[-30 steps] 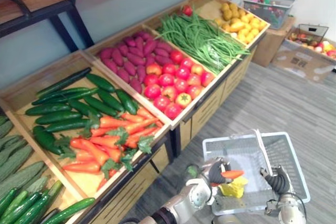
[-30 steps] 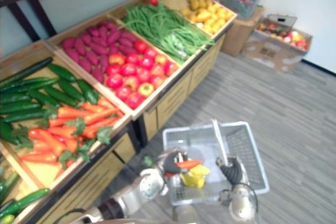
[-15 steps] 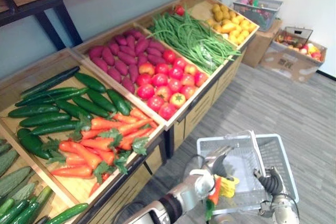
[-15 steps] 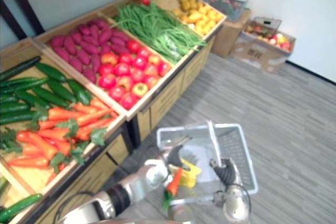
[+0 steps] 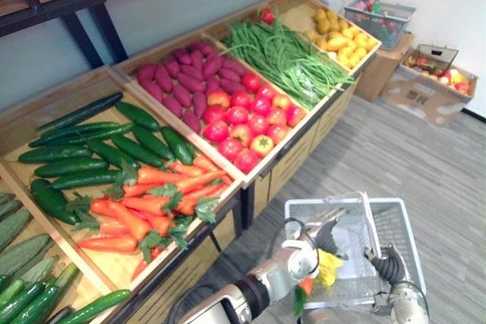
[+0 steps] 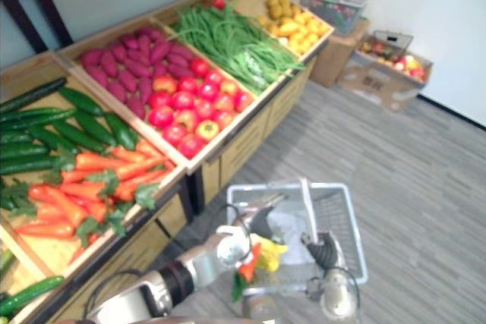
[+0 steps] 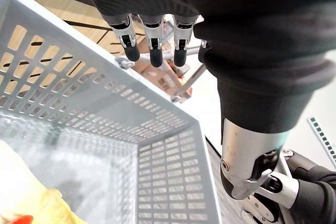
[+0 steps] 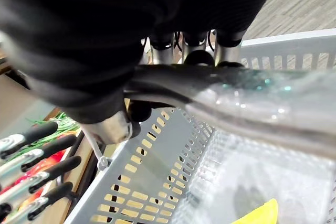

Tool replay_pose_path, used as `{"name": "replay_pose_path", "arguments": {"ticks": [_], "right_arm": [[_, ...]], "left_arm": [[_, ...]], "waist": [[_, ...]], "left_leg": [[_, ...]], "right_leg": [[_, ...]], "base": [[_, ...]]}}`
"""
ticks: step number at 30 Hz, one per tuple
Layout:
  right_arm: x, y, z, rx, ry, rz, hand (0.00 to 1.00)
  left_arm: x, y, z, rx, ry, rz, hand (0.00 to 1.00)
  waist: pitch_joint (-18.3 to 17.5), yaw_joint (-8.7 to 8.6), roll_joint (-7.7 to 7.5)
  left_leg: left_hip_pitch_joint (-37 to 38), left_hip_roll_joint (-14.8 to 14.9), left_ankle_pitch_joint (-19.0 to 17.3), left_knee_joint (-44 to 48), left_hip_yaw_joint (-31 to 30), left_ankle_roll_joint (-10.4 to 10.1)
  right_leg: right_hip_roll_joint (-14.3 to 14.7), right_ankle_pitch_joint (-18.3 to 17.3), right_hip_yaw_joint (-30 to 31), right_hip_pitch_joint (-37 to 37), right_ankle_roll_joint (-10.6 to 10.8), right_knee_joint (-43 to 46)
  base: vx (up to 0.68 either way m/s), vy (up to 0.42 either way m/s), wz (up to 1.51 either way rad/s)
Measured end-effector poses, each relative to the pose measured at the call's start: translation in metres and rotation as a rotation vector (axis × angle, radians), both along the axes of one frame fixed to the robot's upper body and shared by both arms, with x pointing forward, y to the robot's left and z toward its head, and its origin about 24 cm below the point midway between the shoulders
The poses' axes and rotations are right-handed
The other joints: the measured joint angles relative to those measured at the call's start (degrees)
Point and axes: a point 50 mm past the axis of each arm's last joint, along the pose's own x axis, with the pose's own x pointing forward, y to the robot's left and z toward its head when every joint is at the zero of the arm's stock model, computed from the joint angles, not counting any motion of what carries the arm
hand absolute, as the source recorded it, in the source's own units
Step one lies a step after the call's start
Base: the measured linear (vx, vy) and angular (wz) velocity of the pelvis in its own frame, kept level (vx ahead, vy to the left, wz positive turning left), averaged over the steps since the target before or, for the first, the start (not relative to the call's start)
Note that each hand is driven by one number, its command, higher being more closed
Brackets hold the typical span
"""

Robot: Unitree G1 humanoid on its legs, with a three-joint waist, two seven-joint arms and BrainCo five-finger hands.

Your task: Pick vegetable in the basket

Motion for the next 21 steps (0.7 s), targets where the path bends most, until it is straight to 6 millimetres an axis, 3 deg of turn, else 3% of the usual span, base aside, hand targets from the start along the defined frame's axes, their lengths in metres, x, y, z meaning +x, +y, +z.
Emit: {"name": "replay_pose_path", "arguments": {"ticks": [4,7,12,17,21], "right_arm": [[0.0,0.0,-0.001,-0.001,0.004,-0.004,1.0],[0.0,-0.001,-0.002,-0.002,0.008,-0.007,1.0],[-0.012,-0.018,-0.012,-0.016,0.067,-0.084,1.0],[-0.022,-0.029,-0.021,-0.021,0.117,-0.135,1.0],[-0.029,-0.032,-0.029,-0.024,0.164,-0.145,1.0]], "left_arm": [[-0.001,-0.005,0.007,-0.021,-0.017,-0.025,0.0],[-0.003,-0.015,0.023,-0.087,-0.057,-0.069,0.0],[-0.012,-0.021,0.075,-0.322,-0.162,-0.138,0.0],[-0.021,0.012,0.097,-0.505,-0.193,-0.055,0.0],[-0.027,0.058,0.101,-0.586,-0.19,0.062,0.0]], "waist": [[0.0,0.07,-0.01],[0.0,0.47,-0.01],[-0.1,2.05,0.11],[-0.5,3.45,0.38],[-1.7,4.82,1.16]], "left_leg": [[-0.5,0.0,0.1,0.1,-0.8,0.2],[-0.6,0.0,0.1,0.1,-1.1,0.2],[-1.0,0.0,0.2,0.4,-3.2,0.3],[-2.0,0.1,0.2,1.0,-5.0,0.4],[-2.5,0.1,0.2,1.1,-5.5,0.4]], "right_leg": [[-0.2,-0.1,-0.9,0.0,0.1,0.0],[-0.3,-0.1,-1.1,0.1,0.1,0.0],[-0.9,-0.5,-2.8,1.0,0.5,0.0],[-1.0,-0.7,-4.3,1.3,0.5,0.0],[-1.1,-0.8,-4.8,1.2,0.5,0.0]], "base": [[0.0,-0.04,0.11],[-0.01,-0.045,0.05],[-0.02,-0.042,0.19],[-0.02,-0.05,0.18],[-0.01,-0.042,0.08]]}}
